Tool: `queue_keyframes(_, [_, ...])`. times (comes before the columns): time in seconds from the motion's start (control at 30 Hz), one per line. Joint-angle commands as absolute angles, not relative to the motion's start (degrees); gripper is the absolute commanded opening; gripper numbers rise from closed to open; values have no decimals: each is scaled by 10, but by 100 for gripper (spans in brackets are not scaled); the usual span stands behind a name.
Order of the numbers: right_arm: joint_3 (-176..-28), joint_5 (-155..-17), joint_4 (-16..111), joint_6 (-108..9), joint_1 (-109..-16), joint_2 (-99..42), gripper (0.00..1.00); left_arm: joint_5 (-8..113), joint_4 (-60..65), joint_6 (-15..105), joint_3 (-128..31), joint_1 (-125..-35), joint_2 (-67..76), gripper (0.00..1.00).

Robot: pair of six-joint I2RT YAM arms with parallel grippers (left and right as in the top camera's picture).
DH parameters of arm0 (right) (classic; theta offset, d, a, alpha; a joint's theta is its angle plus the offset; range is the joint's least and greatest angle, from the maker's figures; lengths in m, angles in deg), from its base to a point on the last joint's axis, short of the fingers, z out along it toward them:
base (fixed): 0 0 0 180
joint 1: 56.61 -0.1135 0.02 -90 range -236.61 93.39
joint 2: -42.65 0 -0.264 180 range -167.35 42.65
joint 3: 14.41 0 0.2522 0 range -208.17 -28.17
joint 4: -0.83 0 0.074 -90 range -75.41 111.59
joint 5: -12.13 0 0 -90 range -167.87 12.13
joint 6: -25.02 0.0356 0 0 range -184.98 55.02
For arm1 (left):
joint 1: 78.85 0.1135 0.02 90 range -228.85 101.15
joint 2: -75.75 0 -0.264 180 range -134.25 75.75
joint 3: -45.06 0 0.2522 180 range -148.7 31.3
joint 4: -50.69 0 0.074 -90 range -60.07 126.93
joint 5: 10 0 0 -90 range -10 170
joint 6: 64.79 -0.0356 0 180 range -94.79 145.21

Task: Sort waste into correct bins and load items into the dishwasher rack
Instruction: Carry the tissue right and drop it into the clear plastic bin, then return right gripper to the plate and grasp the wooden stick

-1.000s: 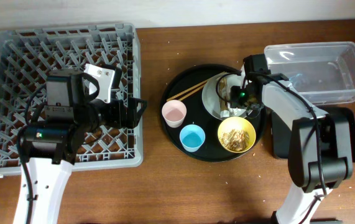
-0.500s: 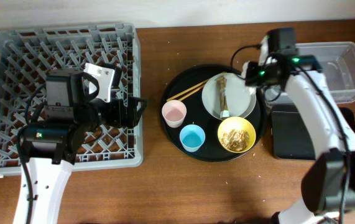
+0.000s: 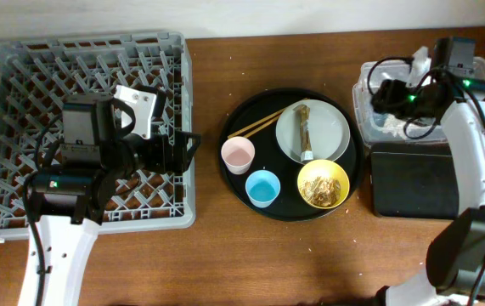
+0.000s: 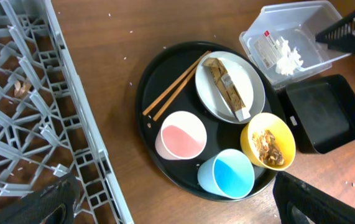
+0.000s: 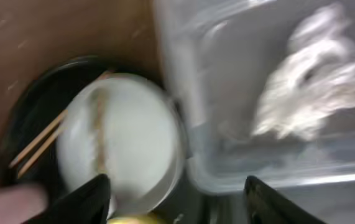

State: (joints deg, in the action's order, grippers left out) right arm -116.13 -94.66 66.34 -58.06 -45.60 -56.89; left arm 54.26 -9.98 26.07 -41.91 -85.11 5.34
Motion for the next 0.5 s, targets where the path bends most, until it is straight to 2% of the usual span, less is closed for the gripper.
queue_keyframes(0.0, [-1172,-1022,734,-590,-528,-535,61,534,-98,258,-430,-852,54,99])
queue_keyframes(0.07, [-1158,-968,759,-584,-593,-551,56,534,-97,258,-430,-852,54,99])
queue_keyframes(0.17, [-1112,-796,698,-517,-693,-604,56,534,-98,258,-430,-852,54,99])
queue_keyframes(0.33, [-1092,-757,626,-467,-719,-704,53,534,-102,258,-430,-852,54,99])
queue_keyframes(0.37, [-1092,-765,616,-462,-714,-721,35,533,-104,258,-430,-852,54,99])
queue_keyframes(0.4, [-1092,-788,612,-463,-712,-728,6,532,-106,258,-430,-852,54,99])
queue_keyframes(0.47, [-1103,-805,623,-465,-708,-716,4,532,-106,258,-430,-852,54,99])
